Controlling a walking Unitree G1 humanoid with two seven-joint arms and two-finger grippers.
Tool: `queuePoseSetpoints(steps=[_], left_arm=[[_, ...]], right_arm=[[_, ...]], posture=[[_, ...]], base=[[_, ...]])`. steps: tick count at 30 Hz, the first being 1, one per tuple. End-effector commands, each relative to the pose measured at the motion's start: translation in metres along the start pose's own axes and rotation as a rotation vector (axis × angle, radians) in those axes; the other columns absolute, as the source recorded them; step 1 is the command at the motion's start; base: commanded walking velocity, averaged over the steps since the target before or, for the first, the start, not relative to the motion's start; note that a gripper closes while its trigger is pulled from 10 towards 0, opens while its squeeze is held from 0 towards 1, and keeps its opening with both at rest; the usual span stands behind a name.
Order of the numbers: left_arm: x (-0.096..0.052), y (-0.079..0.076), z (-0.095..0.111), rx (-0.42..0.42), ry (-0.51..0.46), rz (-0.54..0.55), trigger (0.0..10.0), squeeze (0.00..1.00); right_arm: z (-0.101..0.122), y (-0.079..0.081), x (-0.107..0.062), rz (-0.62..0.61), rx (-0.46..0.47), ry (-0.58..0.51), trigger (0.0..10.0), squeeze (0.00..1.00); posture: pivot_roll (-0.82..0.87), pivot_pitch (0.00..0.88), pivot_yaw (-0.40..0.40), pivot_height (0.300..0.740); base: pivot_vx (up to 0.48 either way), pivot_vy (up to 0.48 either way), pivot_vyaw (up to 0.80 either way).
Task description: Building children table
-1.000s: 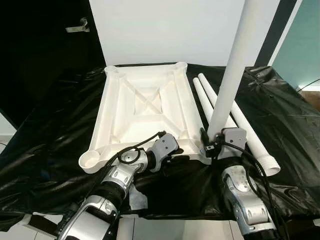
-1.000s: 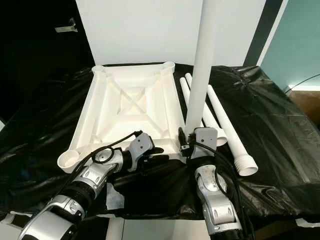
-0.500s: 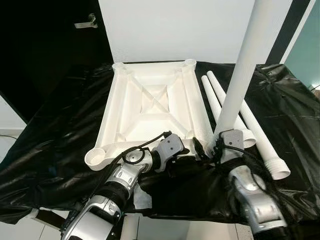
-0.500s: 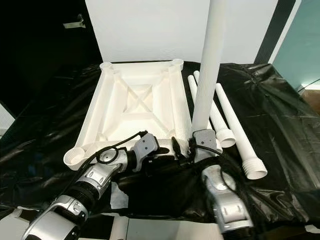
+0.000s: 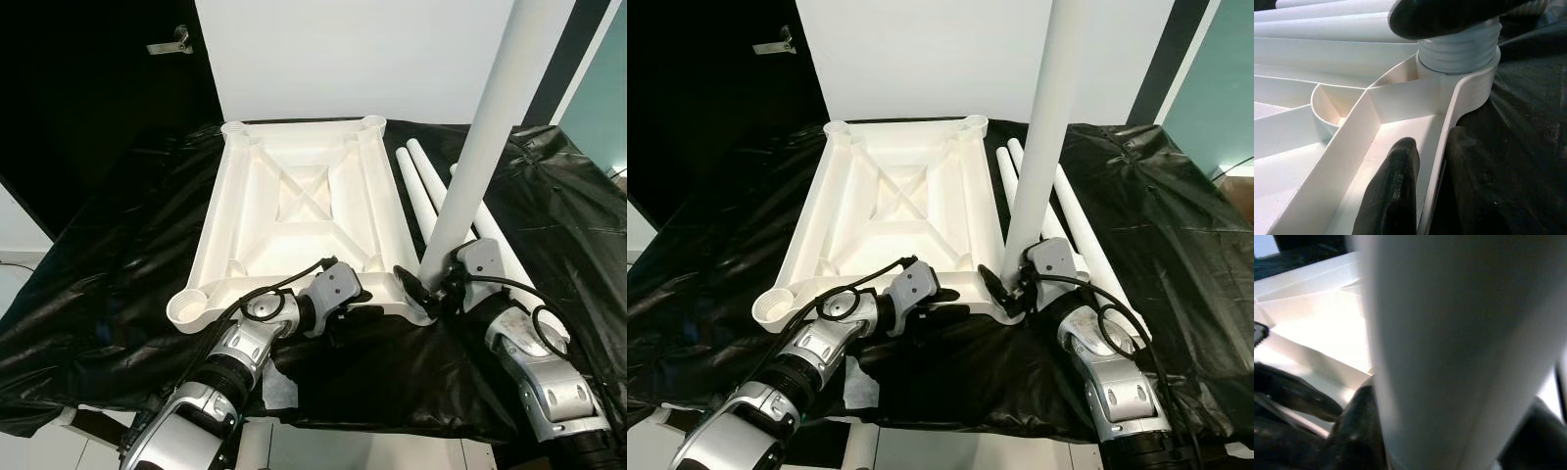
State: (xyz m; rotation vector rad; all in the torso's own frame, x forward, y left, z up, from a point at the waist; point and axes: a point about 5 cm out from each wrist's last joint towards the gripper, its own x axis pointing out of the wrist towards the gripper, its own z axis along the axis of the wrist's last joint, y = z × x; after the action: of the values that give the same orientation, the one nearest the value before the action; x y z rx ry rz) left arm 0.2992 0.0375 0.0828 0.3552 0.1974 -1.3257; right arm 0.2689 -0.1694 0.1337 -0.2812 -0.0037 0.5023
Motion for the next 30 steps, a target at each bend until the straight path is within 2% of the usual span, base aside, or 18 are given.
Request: queuePoseSetpoints(steps=[1,7,10,12,15,16,17,19,20,24,28,29,30], left_arm=[[0.003,-0.028,-0.036,-0.095,0.144,-0.144,10.0,0.0],[0.002,-0.028,-0.037,-0.096,0.144,-0.144,10.0,0.0],[0.001,-0.028,-0.038,-0.1,0.147,-0.143,10.0,0.0],[0.001,-0.029,-0.038,-0.102,0.147,-0.144,10.0,0.0],[0.003,-0.03,-0.037,-0.102,0.144,-0.146,10.0,0.0],[0.003,-0.03,-0.037,-0.102,0.144,-0.146,10.0,0.0],[0.004,-0.029,-0.036,-0.1,0.142,-0.144,10.0,0.0],[0.004,-0.029,-0.036,-0.1,0.142,-0.144,10.0,0.0],[0.004,-0.029,-0.035,-0.101,0.137,-0.141,10.0,0.0],[0.0,-0.027,-0.037,-0.105,0.142,-0.134,10.0,0.0],[-0.001,-0.028,-0.038,-0.106,0.145,-0.133,10.0,0.0],[-0.002,-0.028,-0.039,-0.107,0.147,-0.133,10.0,0.0],[-0.002,-0.028,-0.039,-0.107,0.147,-0.133,10.0,0.0]], right_arm=[[-0.006,0.007,-0.001,0.042,0.005,0.037,0.0,0.0],[-0.008,0.01,-0.003,0.08,0.025,0.051,0.0,0.0],[-0.008,0.008,0.0,0.063,0.071,0.059,0.0,0.0],[-0.006,0.008,0.002,0.023,0.096,0.043,0.0,0.0],[-0.005,0.006,0.004,-0.315,0.083,-0.024,0.0,0.0],[-0.005,0.006,0.004,-0.315,0.083,-0.024,0.0,0.0],[-0.006,0.01,0.001,-0.386,0.07,-0.028,0.0,0.0],[-0.006,0.01,0.001,-0.386,0.07,-0.028,0.0,0.0],[-0.008,0.018,-0.002,-0.426,0.078,-0.025,0.0,0.0],[-0.012,0.027,-0.001,-0.498,0.118,-0.015,0.0,0.0],[-0.012,0.026,0.0,-0.506,0.123,-0.015,0.0,0.0],[-0.01,0.026,0.002,-0.498,0.113,-0.022,10.0,0.0],[-0.01,0.026,0.002,-0.498,0.113,-0.022,10.0,0.0]], posture=[[-0.08,0.0,-0.001,0.74],[-0.08,0.006,0.002,0.74],[-0.08,0.008,0.006,0.74],[-0.08,0.006,0.008,0.74],[-0.07,0.007,0.002,0.74],[-0.07,0.007,0.002,0.74],[-0.06,0.007,0.001,0.74],[-0.06,0.007,0.001,0.74],[-0.06,0.007,0.003,0.74],[-0.05,0.007,0.004,0.74],[-0.05,0.007,0.004,0.74],[-0.05,0.007,0.004,0.74],[-0.05,0.007,0.004,0.74]], base=[[0.0,0.0,0.0],[0.0,0.0,0.0],[0.0,0.0,0.0],[0.0,0.0,0.0],[0.0,0.0,0.0],[0.0,0.0,0.0],[0.0,0.0,0.0],[0.0,0.0,0.0],[0.0,0.0,0.0],[0.0,0.0,0.0],[0.0,0.0,0.0],[0.0,0.0,0.0],[0.0,0.0,0.0]])
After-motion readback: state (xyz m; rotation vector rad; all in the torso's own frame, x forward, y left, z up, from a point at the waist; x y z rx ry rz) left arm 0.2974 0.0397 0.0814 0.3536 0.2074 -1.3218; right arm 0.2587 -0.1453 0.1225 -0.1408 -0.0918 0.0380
